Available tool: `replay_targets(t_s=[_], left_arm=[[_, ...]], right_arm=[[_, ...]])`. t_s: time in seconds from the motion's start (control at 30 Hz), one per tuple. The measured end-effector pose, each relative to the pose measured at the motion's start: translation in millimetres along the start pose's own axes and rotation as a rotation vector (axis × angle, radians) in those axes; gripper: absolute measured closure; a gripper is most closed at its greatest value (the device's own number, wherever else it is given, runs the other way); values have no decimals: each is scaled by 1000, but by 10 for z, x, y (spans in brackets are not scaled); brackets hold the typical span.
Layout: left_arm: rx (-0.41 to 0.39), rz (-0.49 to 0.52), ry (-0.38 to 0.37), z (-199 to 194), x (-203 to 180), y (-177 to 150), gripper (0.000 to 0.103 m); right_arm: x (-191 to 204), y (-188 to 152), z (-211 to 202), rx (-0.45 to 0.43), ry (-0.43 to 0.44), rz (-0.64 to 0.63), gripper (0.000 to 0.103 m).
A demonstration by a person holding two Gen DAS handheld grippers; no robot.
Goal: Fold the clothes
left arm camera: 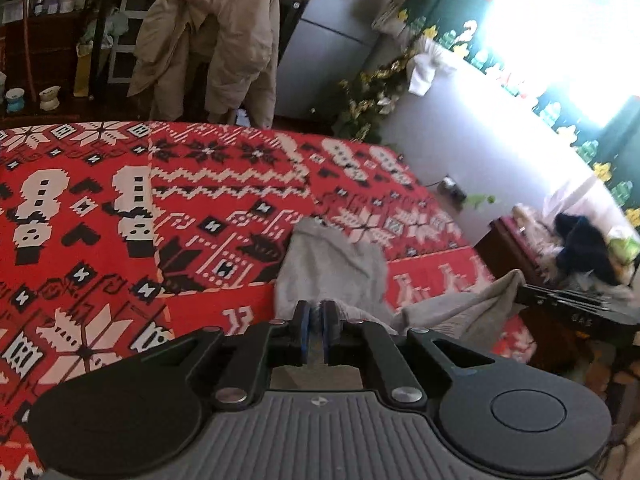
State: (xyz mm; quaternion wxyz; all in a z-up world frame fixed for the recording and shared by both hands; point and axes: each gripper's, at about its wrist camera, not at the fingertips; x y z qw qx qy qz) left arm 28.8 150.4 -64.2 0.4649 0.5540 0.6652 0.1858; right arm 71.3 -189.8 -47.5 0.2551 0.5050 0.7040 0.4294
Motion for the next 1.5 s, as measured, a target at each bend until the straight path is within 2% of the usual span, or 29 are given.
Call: replay_targets(t_s=[0.07,0.1,0.17,0.2,0.37,0.43,0.7,0.8,0.83,0.87,0.93,1.0,1.13,1.2,1.27,1.4,1.5], left_arm=[[9,11,6,85,28,-24,95],[2,14,-3,73,42,-20,87],[-10,20,-20,48,70,-11,74],[-16,26,-28,30,84,-9,71],[-20,120,-31,-157,163,-84,71],[-22,191,-33,-211,173,-152,71],[52,493,-39,-45,105,-459,72],[63,505,-39,85,117,-465,72],[73,521,-33,126,111,-476,76],[87,536,-26,156,101,-494,98],[78,547,-25,108,84,-519,99],[20,538,-20,-57,69,-524,99],[-101,457,12,-455,117,-500,100],[-135,419,17,-598,134,-496,99],[-152,400,16,-676,131,-511,100],[-137,391,21,-691,124,-620,100],[-128,380,25,-702,137,-719,100]], right_arm=[[-19,-57,104,18,-8,3,90],[-7,-84,137,20,-15,1,87],[-24,-111,199,25,-29,-7,86],[-35,-117,228,28,-33,-11,86],[-93,-168,270,43,-35,-23,85],[-101,-187,262,46,-35,-29,85],[-67,-297,124,58,-36,-54,85],[-53,-326,60,63,-32,-68,85],[-56,-327,44,64,-32,-70,85],[-59,-329,28,65,-33,-72,84],[-64,-322,-1,65,-36,-74,85],[-72,-301,-42,54,-50,-87,84],[-7,-234,-140,9,-90,-165,84],[126,-174,-214,-21,-54,-217,84],[313,-123,-264,-44,21,-247,84],[774,-48,-168,-16,277,-190,84],[1172,-48,-11,13,407,-173,84]])
Point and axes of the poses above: each gripper's, at about its wrist camera, not at the fingertips, and z roughly the way its jaws point, x to its left, y to its top, and after that the axes turned 12 degrees about -x, right-handed
